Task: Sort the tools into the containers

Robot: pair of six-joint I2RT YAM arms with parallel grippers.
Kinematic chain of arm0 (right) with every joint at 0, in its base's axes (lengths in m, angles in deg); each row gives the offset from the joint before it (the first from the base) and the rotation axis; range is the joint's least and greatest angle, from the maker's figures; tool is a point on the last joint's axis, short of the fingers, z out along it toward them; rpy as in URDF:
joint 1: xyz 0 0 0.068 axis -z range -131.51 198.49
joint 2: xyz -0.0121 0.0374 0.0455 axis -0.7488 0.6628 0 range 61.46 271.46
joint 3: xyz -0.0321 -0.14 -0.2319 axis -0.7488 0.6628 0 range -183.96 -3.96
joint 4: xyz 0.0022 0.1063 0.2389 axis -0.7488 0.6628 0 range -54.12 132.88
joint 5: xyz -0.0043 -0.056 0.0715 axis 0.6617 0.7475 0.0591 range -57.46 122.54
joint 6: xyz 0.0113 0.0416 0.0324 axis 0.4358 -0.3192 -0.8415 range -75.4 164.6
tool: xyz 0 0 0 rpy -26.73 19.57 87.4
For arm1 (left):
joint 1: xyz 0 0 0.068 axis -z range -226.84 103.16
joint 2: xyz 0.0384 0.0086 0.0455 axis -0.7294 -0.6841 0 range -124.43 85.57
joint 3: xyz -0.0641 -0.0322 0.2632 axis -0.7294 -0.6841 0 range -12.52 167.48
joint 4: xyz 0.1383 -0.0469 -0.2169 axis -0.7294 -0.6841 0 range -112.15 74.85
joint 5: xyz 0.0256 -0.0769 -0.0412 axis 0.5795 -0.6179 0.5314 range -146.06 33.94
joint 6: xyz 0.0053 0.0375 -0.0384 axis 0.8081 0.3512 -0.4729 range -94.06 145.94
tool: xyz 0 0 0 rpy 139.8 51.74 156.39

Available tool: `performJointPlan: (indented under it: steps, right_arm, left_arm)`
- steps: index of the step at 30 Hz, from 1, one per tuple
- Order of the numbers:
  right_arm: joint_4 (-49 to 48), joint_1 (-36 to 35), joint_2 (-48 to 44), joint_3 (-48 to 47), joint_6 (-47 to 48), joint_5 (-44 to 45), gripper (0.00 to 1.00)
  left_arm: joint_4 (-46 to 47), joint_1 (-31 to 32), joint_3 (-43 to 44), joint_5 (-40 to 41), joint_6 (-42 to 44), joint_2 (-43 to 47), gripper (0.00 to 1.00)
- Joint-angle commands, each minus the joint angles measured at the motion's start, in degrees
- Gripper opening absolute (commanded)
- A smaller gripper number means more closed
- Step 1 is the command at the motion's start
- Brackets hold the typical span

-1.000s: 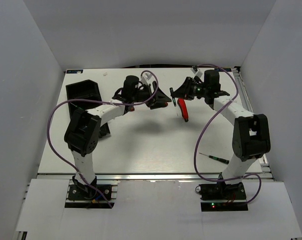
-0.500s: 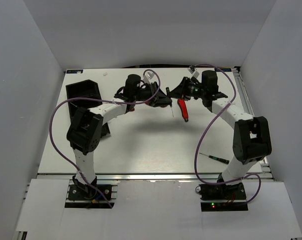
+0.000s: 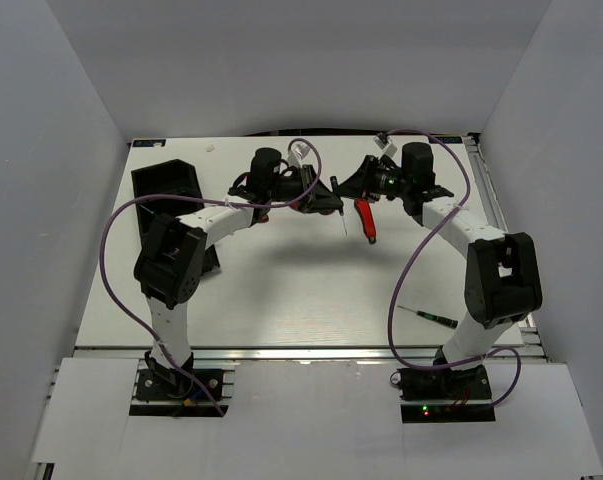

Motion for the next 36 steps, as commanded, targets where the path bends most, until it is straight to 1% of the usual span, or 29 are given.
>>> performJointPlan:
  steps: [1,2,4,5,7,8,12,13,16,23,25,27,28,29,30,31,32,33,34,35,36]
  right_arm:
    - [-3.8,-0.4,-2.0,0.1,0.6,-0.8,0.03]
    - [-3.8,-0.4,-2.1,0.2,0.8,-0.8,0.05]
    - [-3.9,-0.3,-2.2,0.4,1.0,-0.8,0.15]
    - [-4.0,-0.4,-2.4,0.5,1.1,-0.9,0.21]
    - [-4.1,-0.3,-2.5,0.7,1.4,-0.8,0.26]
    - [-4.2,-0.3,-2.7,1.0,1.4,-0.9,0.31]
    - [-4.4,-0.4,-3.2,1.2,1.9,-1.1,0.42]
    - [-4.4,-0.3,-3.3,1.3,2.1,-1.1,0.46]
    - [-4.2,-0.3,-3.6,1.5,2.5,-1.0,0.53]
    - [-3.5,-0.1,-4.2,1.2,4.4,-1.0,0.54]
    - [-2.7,0.5,-4.5,1.3,5.1,-0.9,0.54]
    - [-2.0,1.5,-4.7,1.6,7.3,-1.0,0.54]
    - [-1.6,1.9,-4.9,1.8,8.7,-1.9,0.55]
    - [-0.5,2.2,-5.1,1.8,10.8,-2.8,0.55]
    - [0.5,3.0,-5.3,1.9,16.4,-4.0,0.55]
    - [1.6,3.4,-5.2,1.8,19.6,-7.0,0.55]
    - [4.9,3.7,-5.2,1.6,23.0,-8.3,0.55]
    - [7.5,4.2,-4.9,1.2,30.2,-9.2,0.55]
    - [10.1,4.5,-4.9,0.2,33.7,-9.3,0.56]
    - [14.8,4.6,-4.9,-0.2,36.6,-9.0,0.56]
    - [16.6,4.9,-4.9,-0.4,39.5,-8.4,0.56]
  left_arm:
    - [0.7,0.4,1.8,-2.2,0.1,0.8,0.02]
    - [0.8,0.4,1.6,-2.2,0.3,0.9,0.00]
    - [0.8,0.4,1.0,-2.0,0.3,1.2,0.00]
    - [0.7,0.4,0.7,-1.9,0.5,1.3,0.00]
    - [0.8,0.4,0.3,-1.7,0.5,1.5,0.00]
    - [0.7,0.4,-0.1,-1.6,0.7,1.7,0.00]
    - [0.6,-0.1,-1.0,-1.1,1.0,2.3,0.00]
    - [0.4,-0.1,-1.5,-1.0,1.2,2.7,0.00]
    - [0.3,-0.8,-2.2,-0.7,1.5,3.4,0.00]
    - [-0.2,-3.0,-5.8,0.1,2.8,5.7,0.00]
    - [-2.5,-4.1,-7.1,0.7,4.3,7.1,0.00]
    - [-4.4,-6.5,-8.4,1.3,5.9,9.4,0.00]
    - [-7.3,-7.7,-8.7,1.4,7.7,10.4,0.00]
    - [-9.0,-10.3,-9.0,2.0,8.5,11.4,0.00]
    - [-10.8,-11.9,-9.7,2.2,10.7,12.4,0.00]
    - [-14.8,-13.7,-10.2,2.6,11.6,14.7,0.00]
    - [-16.7,-17.7,-10.6,3.5,12.2,15.9,0.00]
    - [-20.3,-19.8,-11.1,4.1,13.7,17.1,0.00]
    - [-22.1,-22.2,-12.2,4.3,14.4,19.1,0.00]
    - [-24.1,-26.7,-12.5,5.3,14.9,19.8,0.00]
    - [-26.1,-28.7,-12.9,5.7,15.7,20.5,0.00]
